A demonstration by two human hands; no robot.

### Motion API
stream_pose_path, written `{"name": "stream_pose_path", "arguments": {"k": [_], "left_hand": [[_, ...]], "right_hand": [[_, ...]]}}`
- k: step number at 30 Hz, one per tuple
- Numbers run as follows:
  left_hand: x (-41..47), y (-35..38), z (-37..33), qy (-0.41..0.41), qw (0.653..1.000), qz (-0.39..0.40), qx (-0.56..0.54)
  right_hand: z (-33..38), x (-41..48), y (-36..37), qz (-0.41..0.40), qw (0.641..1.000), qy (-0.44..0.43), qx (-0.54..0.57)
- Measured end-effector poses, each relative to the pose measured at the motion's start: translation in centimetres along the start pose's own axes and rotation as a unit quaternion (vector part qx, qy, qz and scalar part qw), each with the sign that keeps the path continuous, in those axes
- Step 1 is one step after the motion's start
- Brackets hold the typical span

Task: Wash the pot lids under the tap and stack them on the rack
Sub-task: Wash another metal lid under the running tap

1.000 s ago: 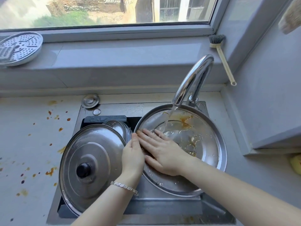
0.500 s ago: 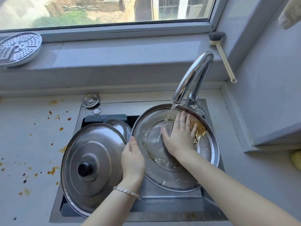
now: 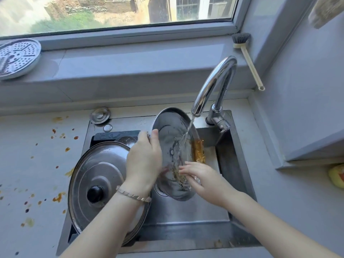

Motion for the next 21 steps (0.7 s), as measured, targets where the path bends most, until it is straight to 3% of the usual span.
{"name": "stream_pose_path", "arguments": {"k": [4,9,14,17,21], "left_hand": [[-0.3,1.4,-2.8,0.066,0.979,0.057,0.186],[-0.8,4.0,-2.8,0.049,0.960,0.154,0.227],[-1.1,4.6,-2.5,0.062,0.939,0.151,0.304],[-1.0,3.9,-1.3,0.049,0.953,0.138,0.264],[-1.2,2.8,2.2,-0.022,0.989,0.105,0.105]], "right_hand": [[-3.5,-1.5,0.4,-0.011,0.994,0.104,0.043],[-5.1,-2.4,0.9,-0.024,0.985,0.148,0.088],[-6.7,-3.3,0.8,-0.017,0.978,0.196,0.062],[-7.6,-3.3,0.8,-0.011,0.971,0.235,0.053],[-7.3,-1.9,2.1,-0.024,0.964,0.251,0.081]]}}
Point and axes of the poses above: each hand's wrist, its own x-axis towards the middle knuckle, its own y-axis out of the palm, z = x × y, the point moved 9 cm from there along x, towards the middle knuckle, and after that the axes turned 4 degrees about y, right-handed, at the moved point
